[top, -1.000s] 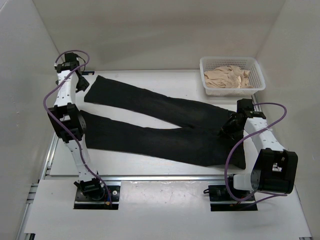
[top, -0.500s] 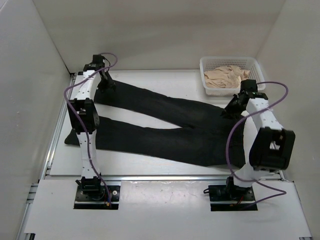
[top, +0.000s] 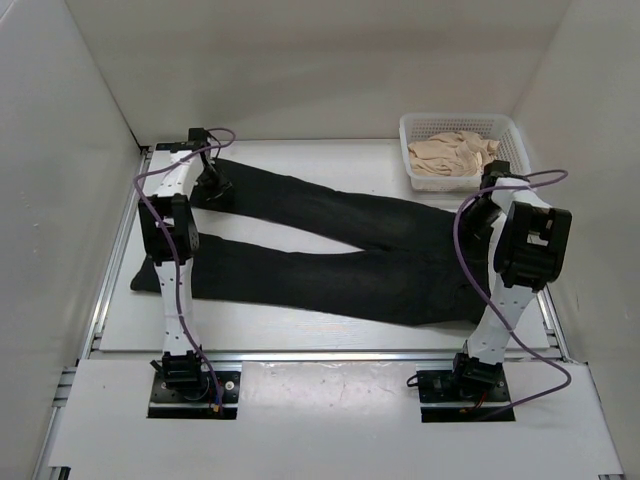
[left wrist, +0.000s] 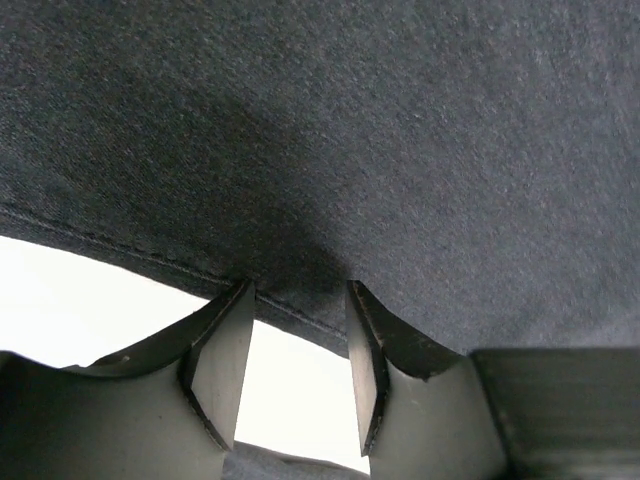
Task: Fold and stack the trousers
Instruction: Flatten the trousers out
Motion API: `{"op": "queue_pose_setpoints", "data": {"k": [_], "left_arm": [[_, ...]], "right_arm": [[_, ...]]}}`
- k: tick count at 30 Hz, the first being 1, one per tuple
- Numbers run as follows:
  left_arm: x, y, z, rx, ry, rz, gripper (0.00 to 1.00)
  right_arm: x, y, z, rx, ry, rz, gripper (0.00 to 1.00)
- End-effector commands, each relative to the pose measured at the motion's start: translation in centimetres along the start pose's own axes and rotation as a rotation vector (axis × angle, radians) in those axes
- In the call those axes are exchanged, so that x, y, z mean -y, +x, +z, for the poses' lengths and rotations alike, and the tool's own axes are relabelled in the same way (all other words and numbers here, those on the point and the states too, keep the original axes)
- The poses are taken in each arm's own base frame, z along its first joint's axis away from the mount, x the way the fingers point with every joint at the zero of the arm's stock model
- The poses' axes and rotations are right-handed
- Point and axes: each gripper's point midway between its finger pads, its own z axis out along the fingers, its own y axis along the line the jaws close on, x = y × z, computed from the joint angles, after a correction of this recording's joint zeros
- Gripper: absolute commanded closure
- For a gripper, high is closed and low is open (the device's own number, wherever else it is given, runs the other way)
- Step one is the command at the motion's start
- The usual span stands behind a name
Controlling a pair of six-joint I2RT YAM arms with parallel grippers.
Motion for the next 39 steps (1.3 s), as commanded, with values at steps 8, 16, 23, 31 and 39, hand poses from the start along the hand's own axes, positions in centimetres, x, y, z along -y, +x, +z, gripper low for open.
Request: {"op": "queue_pose_setpoints", "data": {"k": [8,16,23,31,39], "left_arm": [[4.1,-4.7,-9.4,0.193,0.146,0.044,0.43],[-1.4,3.3,-16.1,0.2,0.073,0.014,0.87],[-12.3,15.3,-13.6,0.051,-0.129,-0.289,0.29],[-15.5,16.4,-10.5,-0.031,-0.18,-0.425,0.11],[-10.6,9.8,-6.0,0.001,-0.163,-0.381,0.33]], "right_arm": [[-5.0,-5.2,-9.1,0.307,-0.102,-0.099,0.59],[-1.0,4.4,-13.4,0.289,-0.15,-0.149,0.72],[5.2,13.6,-11.4,0.13,-0.144,-0.113,1.0],[5.4,16.4,-11.6,0.028,-0.195,-0.119,0.81],[8.3,18.4,-11.7,-0.054,-0.068,-0.07,0.76]]}}
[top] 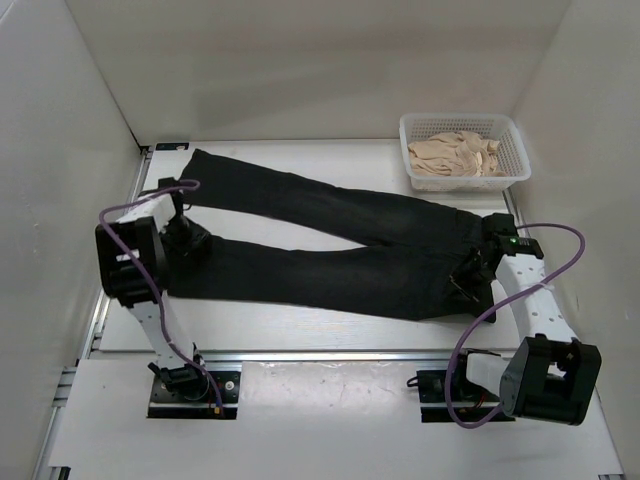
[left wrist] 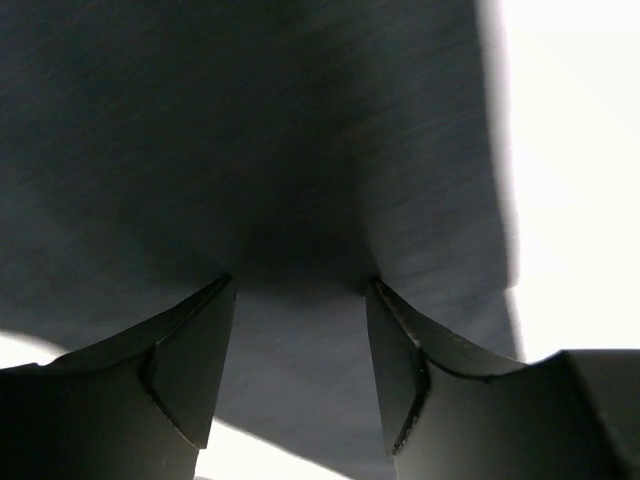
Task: Fold and stack the trousers
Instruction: Flatten the trousers out
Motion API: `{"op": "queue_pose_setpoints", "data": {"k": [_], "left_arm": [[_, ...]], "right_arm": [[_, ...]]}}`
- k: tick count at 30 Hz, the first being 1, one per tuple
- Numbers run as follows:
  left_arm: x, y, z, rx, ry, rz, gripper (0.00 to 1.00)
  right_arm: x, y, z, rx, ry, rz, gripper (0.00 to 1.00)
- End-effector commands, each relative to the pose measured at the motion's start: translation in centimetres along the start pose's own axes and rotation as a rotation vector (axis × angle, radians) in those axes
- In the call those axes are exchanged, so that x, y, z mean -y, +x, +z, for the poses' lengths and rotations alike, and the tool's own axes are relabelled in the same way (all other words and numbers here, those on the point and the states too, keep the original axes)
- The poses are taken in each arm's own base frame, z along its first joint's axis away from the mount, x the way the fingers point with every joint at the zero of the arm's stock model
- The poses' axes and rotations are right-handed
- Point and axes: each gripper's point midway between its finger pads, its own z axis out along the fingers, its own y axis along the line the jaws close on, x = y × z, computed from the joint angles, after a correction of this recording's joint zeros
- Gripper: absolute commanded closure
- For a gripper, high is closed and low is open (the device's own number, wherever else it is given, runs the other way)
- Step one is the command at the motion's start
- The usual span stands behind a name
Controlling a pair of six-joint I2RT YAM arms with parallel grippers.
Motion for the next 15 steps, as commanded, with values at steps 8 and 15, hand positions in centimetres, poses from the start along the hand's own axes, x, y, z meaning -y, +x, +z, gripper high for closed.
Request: {"op": "queue_pose_setpoints", "data": {"k": [8,15], "left_arm": [[10.6,-5.6,1.4,0.072,0.123,0.085,0.34],[14.9,-8.8,-0.3,0.091,0.168,0.149,0.29]], "right_arm": [[3.5,2.4,-2.3,-0.012,0.073,0.172,0.22],[3.0,2.6,-0.7,-0.032,-0.001,0.262,0.18]]}}
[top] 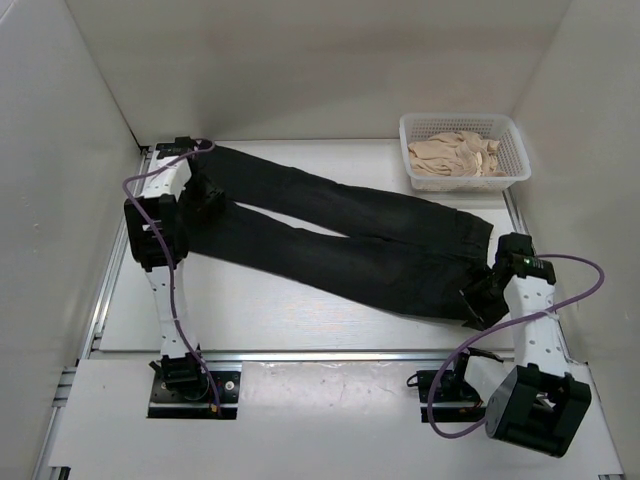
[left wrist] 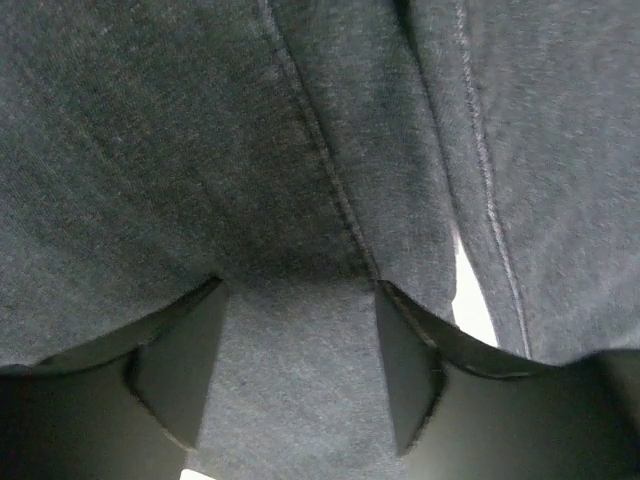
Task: Fold and stack the trousers
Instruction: Flatten the trousers out, then fold the trousers
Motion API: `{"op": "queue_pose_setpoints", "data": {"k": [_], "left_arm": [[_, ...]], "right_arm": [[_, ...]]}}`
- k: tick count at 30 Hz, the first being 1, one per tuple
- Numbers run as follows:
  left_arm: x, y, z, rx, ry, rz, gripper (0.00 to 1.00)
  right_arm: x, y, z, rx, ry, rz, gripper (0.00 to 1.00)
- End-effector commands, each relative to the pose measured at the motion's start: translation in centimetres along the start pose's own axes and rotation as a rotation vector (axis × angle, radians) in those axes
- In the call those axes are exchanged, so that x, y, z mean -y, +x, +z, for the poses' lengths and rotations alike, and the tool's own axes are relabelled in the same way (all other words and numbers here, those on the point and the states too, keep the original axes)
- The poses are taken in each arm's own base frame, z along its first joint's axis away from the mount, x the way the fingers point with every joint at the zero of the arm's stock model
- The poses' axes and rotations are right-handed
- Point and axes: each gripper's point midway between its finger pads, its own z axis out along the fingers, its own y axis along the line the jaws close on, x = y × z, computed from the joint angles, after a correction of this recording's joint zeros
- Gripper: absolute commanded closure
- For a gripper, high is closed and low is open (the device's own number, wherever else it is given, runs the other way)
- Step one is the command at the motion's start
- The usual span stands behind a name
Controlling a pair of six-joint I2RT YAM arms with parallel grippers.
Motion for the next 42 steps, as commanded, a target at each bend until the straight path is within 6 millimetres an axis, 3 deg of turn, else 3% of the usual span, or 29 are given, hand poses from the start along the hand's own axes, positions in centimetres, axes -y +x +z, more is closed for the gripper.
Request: {"op": "queue_pose_setpoints", "data": {"k": [1,4,6,7,8,9,10,11,12,13,14,15,17,19,23,25,29,32,35,36,37,40,41,42], "left_arm": [[1.8,-1.6,-1.9,0.034,0.051,0.048,0.26],[2.7,-2.7,-5.9,0.099,0.104,0.062,0.09],[2.1,-3.7,-9.0,0.143,0.128,0.065,0.02],[2.3,-3.9,-10.1,0.163,0.143,0.066,0.0],[1.0,-4.4,-10.6,0.166,0.134,0.04,0.0],[0.5,-4.6,-12.6,0.197,0.152,0.041,0.0],[-0.1,-4.5,-13.1,0.201,0.15,0.031,0.0],[-1.5,-4.1,-12.8,0.184,0.13,0.013,0.0],[-2.1,-4.0,-14.2,0.202,0.139,0.005,0.0],[-2.8,-4.0,-14.5,0.207,0.137,-0.007,0.0],[-4.2,-3.4,-13.7,0.185,0.123,-0.026,0.0],[-4.9,-3.3,-14.5,0.199,0.118,-0.036,0.0],[-6.5,-3.4,-14.1,0.207,0.1,-0.062,0.0],[-8.2,-2.2,-12.5,0.163,0.063,-0.093,0.0],[-10.3,-1.0,-10.2,0.087,0.063,-0.142,0.01],[-11.8,-0.5,-8.0,0.033,0.044,-0.176,0.03],[-12.8,-0.6,-5.8,0.009,-0.001,-0.189,0.05],[-13.4,0.1,-3.7,-0.038,-0.04,-0.202,0.05],[-13.1,0.6,-2.0,-0.062,-0.066,-0.203,0.1],[-13.3,0.7,-1.6,-0.067,-0.079,-0.203,0.13],[-13.6,0.7,-1.2,-0.066,-0.098,-0.217,0.17],[-13.6,0.3,-0.6,-0.064,-0.111,-0.226,0.45],[-13.3,-0.3,-0.9,-0.048,-0.1,-0.225,0.71],[-13.3,-0.3,-0.9,-0.048,-0.1,-0.225,0.82]], "right_arm": [[-1.0,0.4,0.9,-0.031,-0.062,0.056,0.2],[-1.5,-0.1,2.3,-0.026,-0.079,0.082,0.26],[-1.4,-0.2,3.5,-0.044,-0.063,0.103,0.32],[-1.2,-0.4,4.4,-0.038,-0.056,0.131,0.42],[-1.2,-0.5,5.0,-0.038,-0.056,0.131,0.49],[-0.9,-0.6,5.9,-0.039,-0.039,0.151,0.56],[-0.6,-1.1,6.3,-0.02,-0.013,0.167,0.66],[-0.4,-1.2,6.8,-0.026,0.006,0.179,0.69],[0.0,-1.2,7.1,-0.027,0.029,0.182,0.72],[0.3,-1.3,7.3,-0.028,0.051,0.184,0.83],[0.8,-1.2,7.7,-0.035,0.08,0.187,0.85],[0.8,-1.7,7.7,-0.02,0.094,0.186,0.88],[1.3,-1.5,7.5,-0.034,0.12,0.175,0.92],[0.8,-1.9,6.5,-0.027,0.112,0.154,0.97],[-0.3,-3.8,3.1,0.099,0.056,0.105,0.97],[-0.9,-4.5,1.8,0.151,0.02,0.099,0.97],[-1.2,-4.1,1.1,0.146,-0.001,0.086,0.9],[-0.7,-3.7,1.4,0.13,0.013,0.088,0.81],[-0.5,-3.0,1.1,0.124,0.006,0.088,0.6],[-0.2,-2.6,0.8,0.121,0.01,0.088,0.47],[-0.1,-2.4,0.7,0.12,0.011,0.089,0.4],[0.2,-2.2,0.1,0.126,0.02,0.089,0.21],[0.4,-2.3,0.1,0.133,0.027,0.09,0.21],[0.5,-2.5,0.1,0.135,0.029,0.1,0.21]]}}
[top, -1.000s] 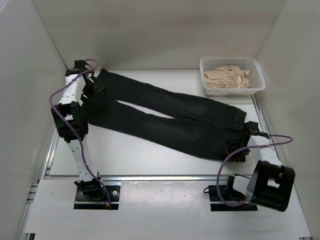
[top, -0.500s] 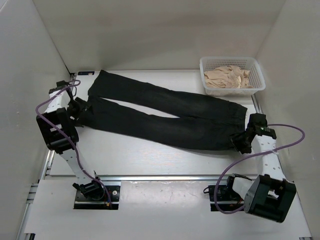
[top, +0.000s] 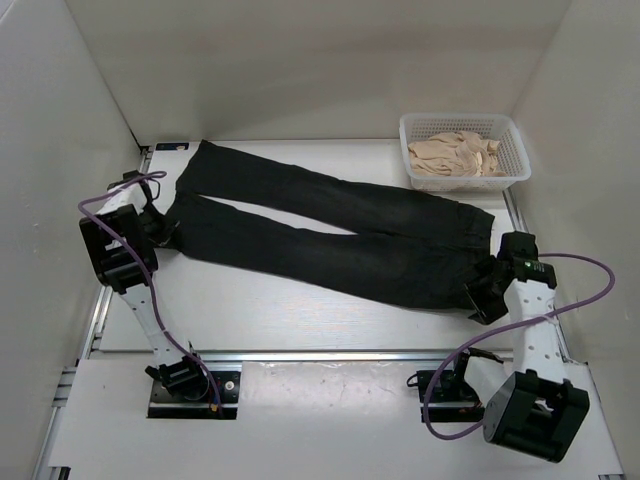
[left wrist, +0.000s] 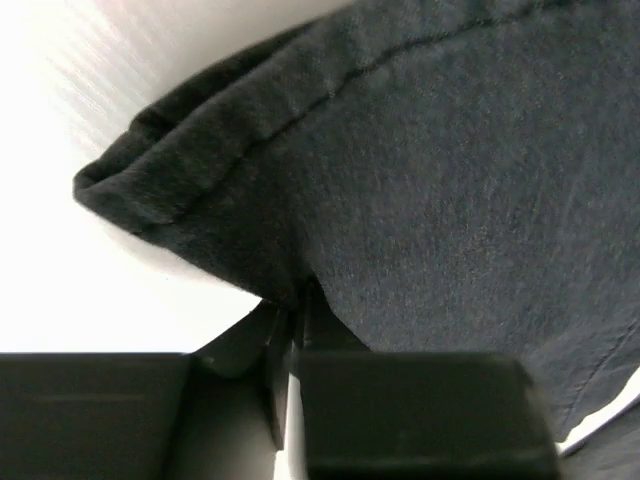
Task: Fold and stack the trousers
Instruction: Fold the trousers
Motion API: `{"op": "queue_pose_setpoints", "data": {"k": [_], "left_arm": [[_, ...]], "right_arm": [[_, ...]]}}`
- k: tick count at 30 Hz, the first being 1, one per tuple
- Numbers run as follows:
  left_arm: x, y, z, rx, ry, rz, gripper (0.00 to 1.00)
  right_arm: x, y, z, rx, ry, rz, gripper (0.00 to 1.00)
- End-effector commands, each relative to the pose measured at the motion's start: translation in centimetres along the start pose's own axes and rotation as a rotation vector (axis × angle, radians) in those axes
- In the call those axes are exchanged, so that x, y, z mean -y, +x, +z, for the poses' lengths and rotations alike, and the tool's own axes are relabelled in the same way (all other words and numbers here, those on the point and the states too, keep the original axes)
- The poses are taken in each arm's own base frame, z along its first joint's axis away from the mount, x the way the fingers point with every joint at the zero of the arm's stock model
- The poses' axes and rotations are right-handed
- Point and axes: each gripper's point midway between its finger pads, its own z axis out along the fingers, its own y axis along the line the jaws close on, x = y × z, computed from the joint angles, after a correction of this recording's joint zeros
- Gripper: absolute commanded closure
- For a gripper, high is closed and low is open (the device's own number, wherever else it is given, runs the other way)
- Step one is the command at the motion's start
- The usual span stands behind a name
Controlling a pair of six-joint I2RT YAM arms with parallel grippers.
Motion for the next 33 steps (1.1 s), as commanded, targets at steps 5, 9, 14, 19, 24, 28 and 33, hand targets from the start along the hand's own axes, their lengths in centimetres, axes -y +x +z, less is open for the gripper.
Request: {"op": "queue_pose_setpoints", "data": {"k": [5,9,14,19,24,28,33], "left_arm": [[1.4,-2.3,-2.5,0.12,0.052,0.008,0.9],[1.7,-2.2,-4.2,0.138,0.089,0.019,0.9],[1.8,-2.2,-4.5,0.146,0.095,0.028,0.9],[2.3,-2.8,-5.5,0.171,0.115,0.029,0.9],[2.4,-2.7,-5.4,0.159,0.115,0.039,0.9],[2.5,-2.9,-5.6,0.166,0.121,0.039,0.9],[2.5,-2.6,-5.2,0.146,0.117,0.04,0.9]], "right_arm": [[0.3,-0.7,1.4,0.006,0.007,0.043,0.2],[-0.5,-1.0,3.1,0.016,-0.037,0.061,0.25],[-0.5,-1.2,5.7,0.039,-0.051,0.136,0.35],[-0.7,-2.8,6.4,0.117,-0.054,0.144,0.37],[-1.8,-4.4,5.6,0.17,-0.08,0.152,0.43],[-2.4,-4.3,5.0,0.158,-0.112,0.148,0.42],[-1.3,-4.3,6.9,0.15,-0.043,0.154,0.48]]}}
